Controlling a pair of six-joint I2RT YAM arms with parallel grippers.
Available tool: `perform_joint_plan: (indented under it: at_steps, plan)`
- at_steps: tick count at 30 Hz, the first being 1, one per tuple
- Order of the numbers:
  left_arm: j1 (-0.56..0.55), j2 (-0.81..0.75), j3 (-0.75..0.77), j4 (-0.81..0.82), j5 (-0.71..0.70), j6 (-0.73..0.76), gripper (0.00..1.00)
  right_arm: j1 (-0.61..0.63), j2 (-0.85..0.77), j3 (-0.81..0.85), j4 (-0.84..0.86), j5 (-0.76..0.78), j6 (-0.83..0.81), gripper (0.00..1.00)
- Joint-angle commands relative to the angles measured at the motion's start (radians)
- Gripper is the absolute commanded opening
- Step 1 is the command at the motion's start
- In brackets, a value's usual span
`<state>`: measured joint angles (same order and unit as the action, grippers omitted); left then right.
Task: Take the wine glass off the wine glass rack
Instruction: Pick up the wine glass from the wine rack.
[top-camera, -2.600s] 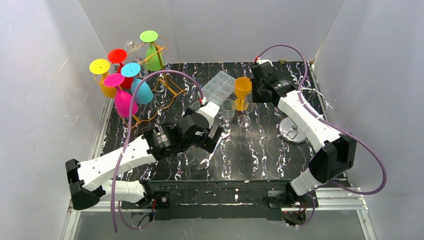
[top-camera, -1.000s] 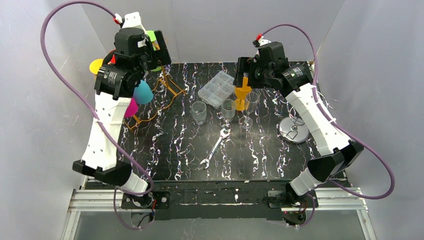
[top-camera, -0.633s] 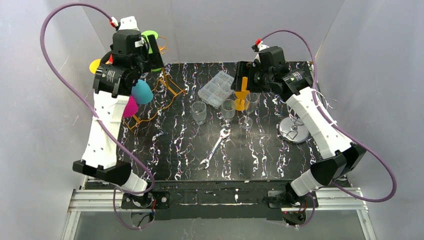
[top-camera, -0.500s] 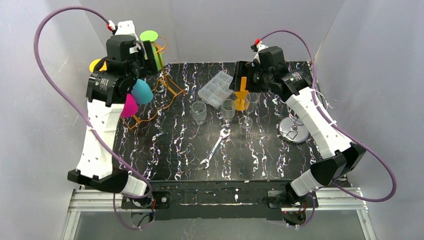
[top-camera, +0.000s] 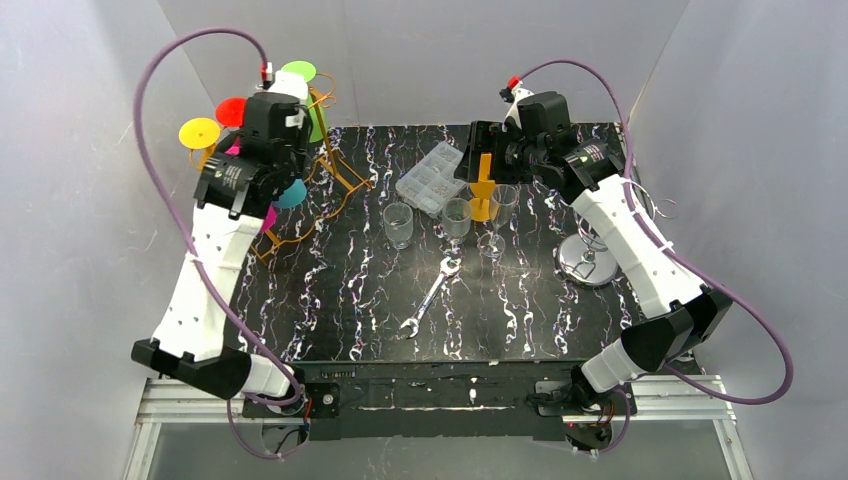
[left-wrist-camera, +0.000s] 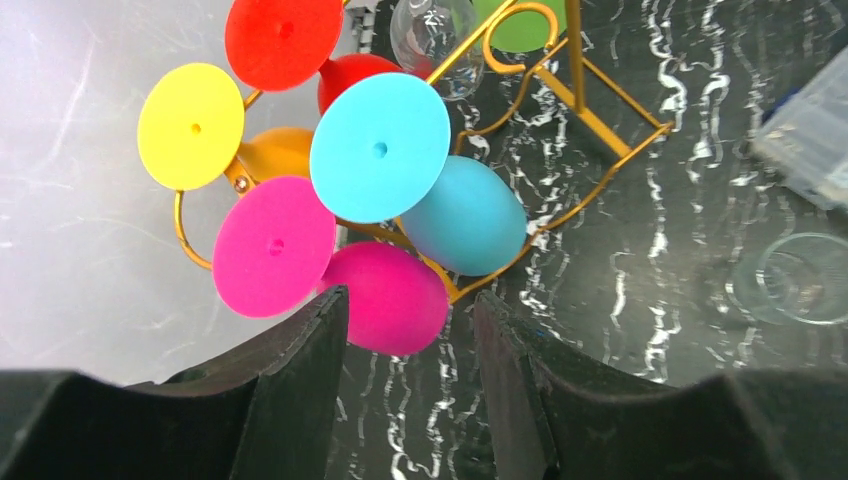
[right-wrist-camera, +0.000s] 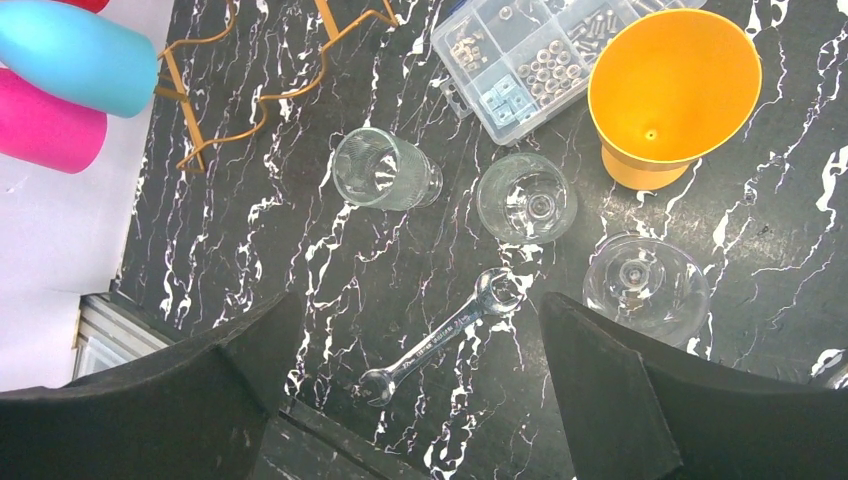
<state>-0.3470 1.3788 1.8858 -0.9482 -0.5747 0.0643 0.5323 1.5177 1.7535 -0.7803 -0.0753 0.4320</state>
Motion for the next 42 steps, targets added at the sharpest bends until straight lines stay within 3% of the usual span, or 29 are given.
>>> perform_joint_plan:
  at_steps: [1, 12, 26, 42]
  plan:
    - [-0.048, 0.041, -0.025, 0.077, -0.193, 0.126, 0.48, 0.005, -0.017, 0.021, 0.039, -0.012, -0.004, 0.98]
    - [-0.06, 0.159, -0.028, 0.185, -0.365, 0.248, 0.46, 0.008, -0.02, 0.017, 0.036, -0.001, -0.002, 0.98]
    - [-0.055, 0.199, -0.086, 0.247, -0.43, 0.3, 0.41, 0.008, -0.033, -0.008, 0.044, 0.0, -0.001, 0.98]
    - [-0.03, 0.205, -0.133, 0.275, -0.446, 0.307, 0.26, 0.008, -0.049, -0.026, 0.049, 0.006, 0.001, 0.98]
